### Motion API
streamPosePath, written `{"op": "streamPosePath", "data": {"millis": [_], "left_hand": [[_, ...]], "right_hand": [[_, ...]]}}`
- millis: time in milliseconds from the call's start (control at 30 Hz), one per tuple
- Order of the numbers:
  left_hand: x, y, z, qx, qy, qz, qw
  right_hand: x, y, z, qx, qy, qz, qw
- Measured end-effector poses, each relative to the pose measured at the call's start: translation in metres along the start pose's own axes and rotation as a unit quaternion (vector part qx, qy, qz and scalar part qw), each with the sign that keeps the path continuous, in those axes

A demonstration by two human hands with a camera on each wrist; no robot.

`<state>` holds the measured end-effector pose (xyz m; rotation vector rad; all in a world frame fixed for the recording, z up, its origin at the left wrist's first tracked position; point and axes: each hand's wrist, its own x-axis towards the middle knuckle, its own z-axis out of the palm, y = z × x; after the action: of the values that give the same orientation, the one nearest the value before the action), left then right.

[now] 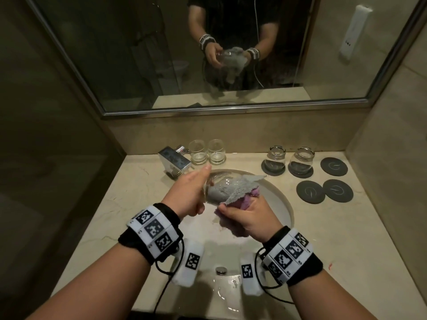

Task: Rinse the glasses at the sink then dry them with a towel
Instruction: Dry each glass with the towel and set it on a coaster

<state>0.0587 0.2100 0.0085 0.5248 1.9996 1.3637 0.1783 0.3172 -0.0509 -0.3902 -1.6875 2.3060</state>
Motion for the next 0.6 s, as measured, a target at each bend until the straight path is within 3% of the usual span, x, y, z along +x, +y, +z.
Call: {"op": "streamPosePath", "data": {"millis": [100,167,233,333,367,433,500,567,600], "left_hand": [[-0.002,-0.006,0.002,0.104,0.046,0.139,0.984],[-0.004,-0.008,0.0,0.152,0.056,0.194,0.967],[-0.005,-0.007,-0.001,0.114,0.046,0.173,0.977],[-0.004,-0.003,0.003,-0.027,-0.004,0.024,0.999],[-0.005,-0.002,0.004,-0.028,-0.004,0.014,1.0],[-0.006,-0.005,0.005,0.055,0.027,0.083,0.995],[-0.009,-0.006,0.002,0.149,0.046,0.177,0.972],[-0.01,-0.006,0.0,0.158,0.036,0.193,0.968],[-0.01,-0.005,0.0,0.125,0.021,0.158,0.979]], "right_hand": [[0.001,-0.002,0.002,0.127,-0.01,-0.029,0.991],[0.002,0.0,0.0,0.184,-0.026,-0.026,0.982],[0.001,-0.002,0.0,0.151,-0.019,-0.025,0.988],[-0.002,-0.001,0.0,0.059,-0.017,-0.004,0.998],[-0.003,-0.001,0.001,0.045,-0.012,-0.011,0.999],[-0.003,-0.003,0.004,0.099,-0.02,-0.021,0.995],[-0.001,-0.004,0.003,0.19,-0.017,-0.021,0.981],[-0.001,-0.004,0.001,0.207,-0.017,-0.018,0.978],[-0.002,-0.004,0.0,0.177,-0.015,-0.018,0.984]]}}
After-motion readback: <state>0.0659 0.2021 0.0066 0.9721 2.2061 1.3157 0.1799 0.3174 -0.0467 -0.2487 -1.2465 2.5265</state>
